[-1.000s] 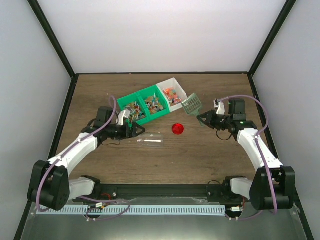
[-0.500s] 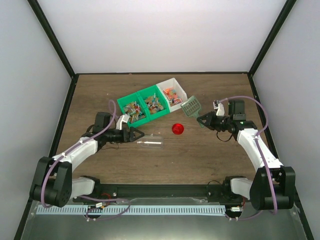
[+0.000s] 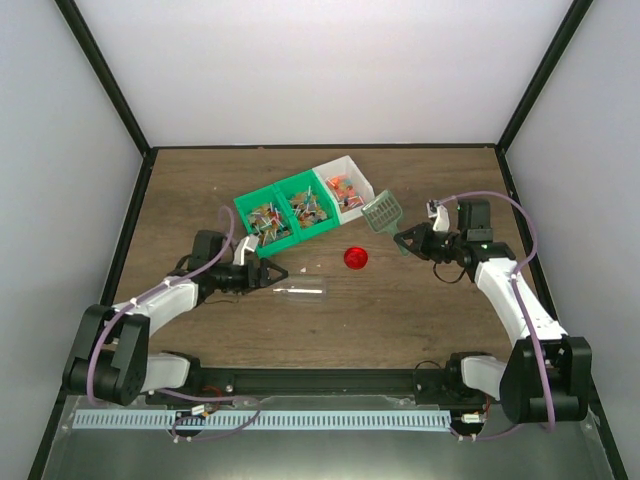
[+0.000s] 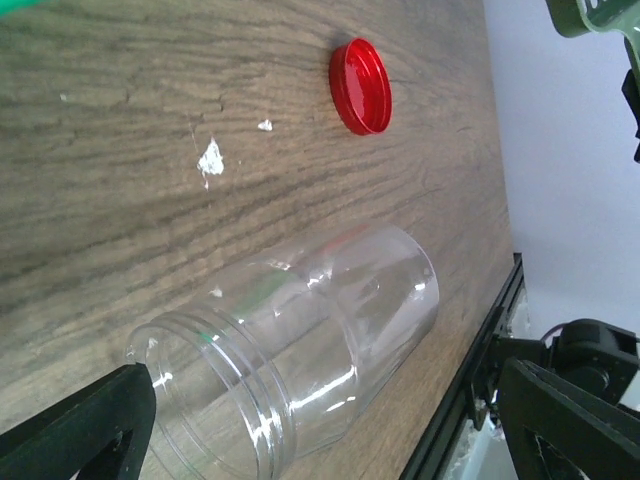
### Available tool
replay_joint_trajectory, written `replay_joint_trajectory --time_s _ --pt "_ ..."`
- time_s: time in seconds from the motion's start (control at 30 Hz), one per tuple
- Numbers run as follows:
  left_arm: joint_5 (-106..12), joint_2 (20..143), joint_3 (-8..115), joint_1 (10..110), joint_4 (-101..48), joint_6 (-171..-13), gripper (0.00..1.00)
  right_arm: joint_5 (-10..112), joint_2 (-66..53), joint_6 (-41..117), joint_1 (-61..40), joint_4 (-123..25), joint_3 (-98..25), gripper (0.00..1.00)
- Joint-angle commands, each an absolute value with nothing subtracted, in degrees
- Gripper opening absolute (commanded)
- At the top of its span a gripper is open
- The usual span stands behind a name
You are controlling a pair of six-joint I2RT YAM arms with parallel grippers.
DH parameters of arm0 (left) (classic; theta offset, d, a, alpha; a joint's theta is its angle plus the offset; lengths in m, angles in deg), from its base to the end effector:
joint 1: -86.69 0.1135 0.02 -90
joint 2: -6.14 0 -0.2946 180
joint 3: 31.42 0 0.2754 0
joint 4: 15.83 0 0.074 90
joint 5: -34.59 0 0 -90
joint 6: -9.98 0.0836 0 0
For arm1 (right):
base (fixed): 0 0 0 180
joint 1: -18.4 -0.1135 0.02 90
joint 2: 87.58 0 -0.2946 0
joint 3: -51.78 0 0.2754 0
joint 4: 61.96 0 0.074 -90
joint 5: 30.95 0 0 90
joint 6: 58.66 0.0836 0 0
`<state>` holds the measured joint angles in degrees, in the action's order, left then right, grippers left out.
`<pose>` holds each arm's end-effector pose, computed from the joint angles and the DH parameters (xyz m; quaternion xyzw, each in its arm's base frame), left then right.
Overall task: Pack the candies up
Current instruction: Adjust the packing bottle at the center of the board.
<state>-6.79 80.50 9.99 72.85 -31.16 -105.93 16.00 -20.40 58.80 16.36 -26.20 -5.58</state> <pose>0.2352 -0.1226 0.1509 0.0562 0.8623 -0.4721 0.1744 0.2695 0.0667 0.2416 0.0542 0.8706 0.4180 0.2536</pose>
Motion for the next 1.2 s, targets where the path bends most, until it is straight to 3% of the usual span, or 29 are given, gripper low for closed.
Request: replay_joint_trajectory --time_s 0.0,0.33,0.73,0.83,1.17 --pt "-3.7 80.8 8.5 73.0 -27.8 -107.5 0.95 15.3 -21.8 58.1 16.9 -26.0 -5.0 0.02" --pt "-1.3 83.1 7.2 68.9 -28.6 -109.4 0.88 15.2 -21.3 58.7 16.9 -27.0 -4.6 0.03" --pt "-0.9 87.6 6.4 64.9 -17.5 -117.0 0.76 15.3 -21.0 58.8 16.9 -27.9 -3.5 0.03" --pt "-0.3 88.7 6.3 64.5 -15.8 -118.0 0.68 15.6 -21.0 58.6 16.9 -27.8 -3.4 0.03" --pt "0.0 91.4 7.7 63.5 -15.4 -118.5 0.24 15.8 -19.5 58.3 16.9 -28.2 -4.2 0.04"
